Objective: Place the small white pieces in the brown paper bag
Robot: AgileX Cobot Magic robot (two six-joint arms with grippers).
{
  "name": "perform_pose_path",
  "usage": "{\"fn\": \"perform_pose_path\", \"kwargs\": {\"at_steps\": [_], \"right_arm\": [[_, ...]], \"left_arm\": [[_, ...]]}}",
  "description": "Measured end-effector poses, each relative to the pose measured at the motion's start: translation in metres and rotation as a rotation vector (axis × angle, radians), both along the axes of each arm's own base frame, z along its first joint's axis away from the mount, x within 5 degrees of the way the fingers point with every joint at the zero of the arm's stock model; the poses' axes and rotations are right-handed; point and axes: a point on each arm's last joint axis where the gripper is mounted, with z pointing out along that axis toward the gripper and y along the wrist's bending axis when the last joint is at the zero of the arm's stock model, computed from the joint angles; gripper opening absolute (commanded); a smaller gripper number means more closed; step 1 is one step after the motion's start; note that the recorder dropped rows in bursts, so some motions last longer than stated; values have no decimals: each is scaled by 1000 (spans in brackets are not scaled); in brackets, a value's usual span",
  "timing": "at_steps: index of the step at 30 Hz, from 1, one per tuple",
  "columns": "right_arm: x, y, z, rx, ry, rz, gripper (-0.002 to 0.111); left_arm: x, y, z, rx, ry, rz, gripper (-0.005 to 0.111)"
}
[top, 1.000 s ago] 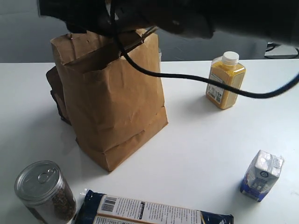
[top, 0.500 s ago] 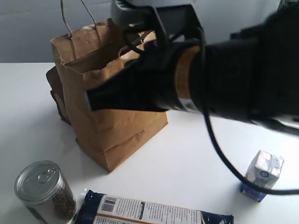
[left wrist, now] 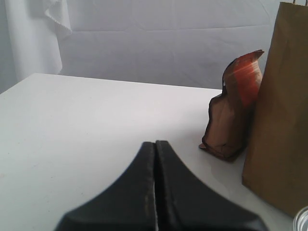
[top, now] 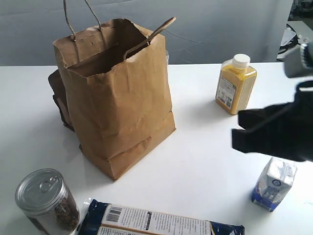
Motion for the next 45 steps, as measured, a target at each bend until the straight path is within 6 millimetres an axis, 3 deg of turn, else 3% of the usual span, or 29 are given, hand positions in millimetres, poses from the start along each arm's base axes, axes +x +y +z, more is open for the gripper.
{"fn": "perform_pose_path", "kwargs": {"at_steps": [8,18,30,45], "right_arm": [[-5,-57,-45,108,-10,-129,0],[-25,-93,-89,156,-221,-205,0],[-50,-113,-75,227,-479,-234,0],[-60,-124,-76,212,-522,-318,0]], "left_arm": [[0,0,0,0,0,0,0],[0,0,0,0,0,0,0],[0,0,0,0,0,0,0],[0,0,0,0,0,0,0]]}}
